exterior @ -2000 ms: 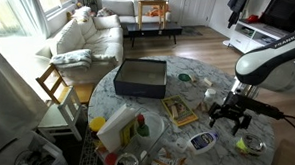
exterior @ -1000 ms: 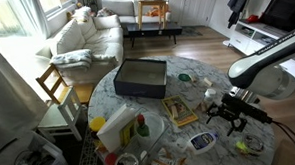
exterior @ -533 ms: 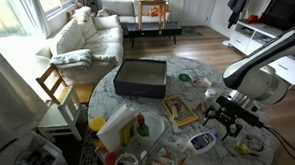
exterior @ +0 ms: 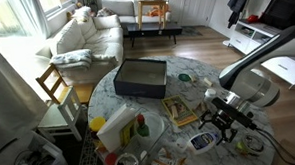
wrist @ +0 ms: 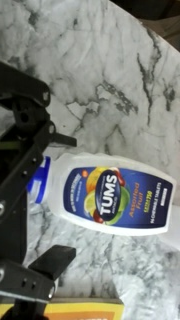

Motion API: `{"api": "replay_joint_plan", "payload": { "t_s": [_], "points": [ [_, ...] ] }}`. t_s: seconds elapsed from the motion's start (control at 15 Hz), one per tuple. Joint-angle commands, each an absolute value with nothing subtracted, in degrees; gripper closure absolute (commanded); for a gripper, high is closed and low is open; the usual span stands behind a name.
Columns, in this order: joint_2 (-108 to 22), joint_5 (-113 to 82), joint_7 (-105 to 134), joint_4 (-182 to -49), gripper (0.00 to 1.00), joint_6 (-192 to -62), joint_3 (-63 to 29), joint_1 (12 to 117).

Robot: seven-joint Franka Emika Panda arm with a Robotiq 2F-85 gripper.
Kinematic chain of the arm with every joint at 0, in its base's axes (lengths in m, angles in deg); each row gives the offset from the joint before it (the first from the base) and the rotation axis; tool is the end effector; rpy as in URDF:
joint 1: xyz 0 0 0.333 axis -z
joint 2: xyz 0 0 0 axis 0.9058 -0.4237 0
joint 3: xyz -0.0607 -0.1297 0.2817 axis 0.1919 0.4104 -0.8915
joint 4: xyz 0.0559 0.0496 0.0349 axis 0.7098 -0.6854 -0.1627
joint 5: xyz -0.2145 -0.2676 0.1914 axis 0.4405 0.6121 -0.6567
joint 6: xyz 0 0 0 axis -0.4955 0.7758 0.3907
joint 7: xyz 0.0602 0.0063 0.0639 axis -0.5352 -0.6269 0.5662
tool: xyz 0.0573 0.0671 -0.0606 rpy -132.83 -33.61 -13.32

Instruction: Slide the bottle with a blue lid to the right, pick up the bottle with a blue lid and place it the right way up on the table, pick up the bottle with a blue lid and put it in the clear storage container

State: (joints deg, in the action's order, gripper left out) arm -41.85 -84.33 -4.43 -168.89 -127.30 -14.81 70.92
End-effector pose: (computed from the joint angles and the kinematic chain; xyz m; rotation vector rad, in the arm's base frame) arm 0.3973 -0.0769 0.1495 -1.7383 1.8797 0.5704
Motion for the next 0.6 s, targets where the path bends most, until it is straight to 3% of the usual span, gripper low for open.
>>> {"api": "replay_joint_plan", "payload": {
  "t_s": [0.0,0.13,0.33,0.53],
  "points": [
    [-44.5,-87.7,-3.2,-167.5,0.09,-125.8,-14.8,70.9],
    [-45.1,-88.7,-3.0,-167.2,0.24,-125.9,-14.8,70.8],
    [-45.3,-89.9,-2.8,-167.0,0.54,-126.0,-14.7,70.7],
    [-44.5,-89.5,-3.5,-166.9,0.61,-126.8,-14.4,70.4]
  ]
}}
